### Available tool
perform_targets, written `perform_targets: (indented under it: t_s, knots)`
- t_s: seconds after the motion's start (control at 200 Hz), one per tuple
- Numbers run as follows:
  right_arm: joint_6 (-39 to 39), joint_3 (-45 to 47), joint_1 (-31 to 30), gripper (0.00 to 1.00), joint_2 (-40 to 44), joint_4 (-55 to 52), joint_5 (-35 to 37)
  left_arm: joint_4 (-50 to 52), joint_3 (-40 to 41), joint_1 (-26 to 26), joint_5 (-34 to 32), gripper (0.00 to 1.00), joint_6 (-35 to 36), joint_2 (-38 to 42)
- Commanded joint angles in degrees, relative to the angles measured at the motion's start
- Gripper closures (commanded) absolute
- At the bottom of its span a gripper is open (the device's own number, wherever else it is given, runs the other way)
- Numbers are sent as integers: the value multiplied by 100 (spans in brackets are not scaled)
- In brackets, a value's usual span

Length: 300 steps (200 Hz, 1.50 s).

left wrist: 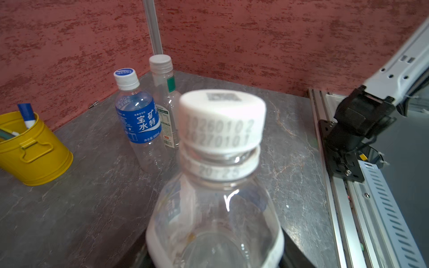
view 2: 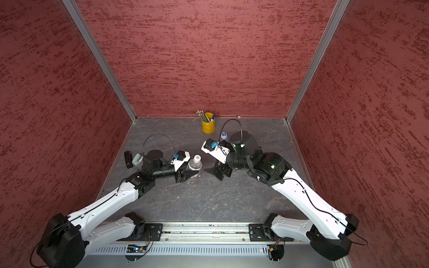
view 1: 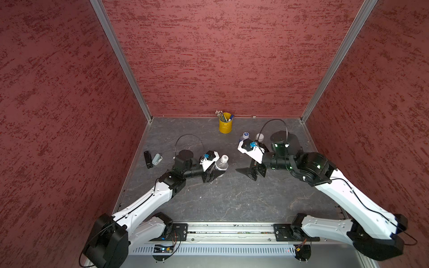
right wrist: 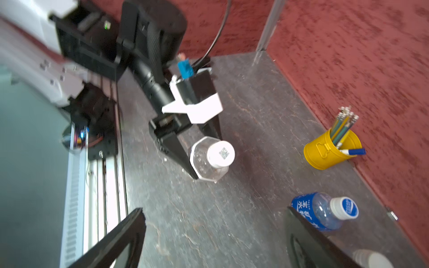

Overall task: Screw on the bottle caps
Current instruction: Screw the bottle cap onto the plastic bottle.

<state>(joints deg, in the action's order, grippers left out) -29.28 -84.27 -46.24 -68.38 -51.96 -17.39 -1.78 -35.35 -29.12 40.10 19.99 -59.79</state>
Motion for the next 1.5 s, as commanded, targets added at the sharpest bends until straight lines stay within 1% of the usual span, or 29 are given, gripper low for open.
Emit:
perform_targets:
  t_s: [0.0, 0.06, 0.15, 0.23, 0.336, 0.511, 0.591, 0.656, 0.802, 0.897, 1.037, 1.097, 1.147, 1.182, 1.212, 1.282, 1.313, 1.363, 1.433, 1.458, 1.498]
  knots:
    - [-2075, -387, 54, 7, -459, -1014, -752, 1084, -301, 60, 516, 49, 977, 108]
    - [-2363, -646, 54, 11, -764, -1193, -967, 1228, -419, 56, 542, 49, 1227, 108]
    - [-2634, -1155, 54, 20, -1254, -1501, -1189, 1332, -541, 56, 519, 49, 1483, 101]
    - [-2725, -1490, 54, 24, -1628, -1645, -1277, 1384, -604, 56, 519, 49, 1638, 108]
    - [-2786, -1651, 54, 28, -1876, -1611, -1335, 1374, -628, 57, 525, 49, 1710, 124]
    - [-2786, -1768, 53, 37, -2098, -1558, -1437, 1250, -528, 49, 511, 50, 1684, 163]
    - [-2789, -1768, 56, 48, -2144, -1527, -1364, 1206, -482, 47, 513, 50, 1675, 184]
    - [-2792, -1768, 59, 51, -2187, -1527, -1343, 1164, -464, 47, 516, 50, 1649, 197]
    - [-2713, -1790, 54, 65, -2237, -1543, -1444, 1145, -451, 48, 514, 50, 1640, 199]
    - [-2673, -1852, 54, 75, -2323, -1746, -1427, 1071, -415, 54, 495, 49, 1616, 237]
    - [-2193, -1793, 46, 88, -2489, -1904, -1199, 814, -391, 49, 443, 49, 1444, 285]
    - [-1535, -1677, 49, 90, -2556, -1781, -1026, 521, -333, 26, 282, 49, 1260, 341]
    - [-839, -1544, 46, 93, -2581, -1542, -855, 240, -267, -41, -28, 50, 1106, 411]
    - [-124, -1402, 47, 96, -2543, -1249, -622, 43, -217, -111, -308, 50, 1057, 469]
    - [680, -1265, 46, 96, -2497, -938, -376, -121, -162, -196, -590, 50, 1039, 534]
    - [2148, -981, 46, 96, -2328, -369, -182, -495, -6, -422, -1338, 50, 1072, 665]
    - [2875, -842, 45, 96, -2222, -38, 36, -639, 56, -510, -1578, 50, 1106, 726]
    - [4490, -556, 46, 99, -2022, 425, 487, -818, 166, -641, -1993, 50, 1178, 828]
    - [6470, -180, 47, 98, -1691, 933, 786, -999, 287, -860, -2499, 50, 1372, 913]
    - [7283, -17, 45, 98, -1587, 1062, 847, -1041, 319, -956, -2657, 50, 1477, 947]
    - [8330, 217, 53, 98, -1385, 1212, 923, -1099, 373, -1111, -2876, 50, 1650, 989]
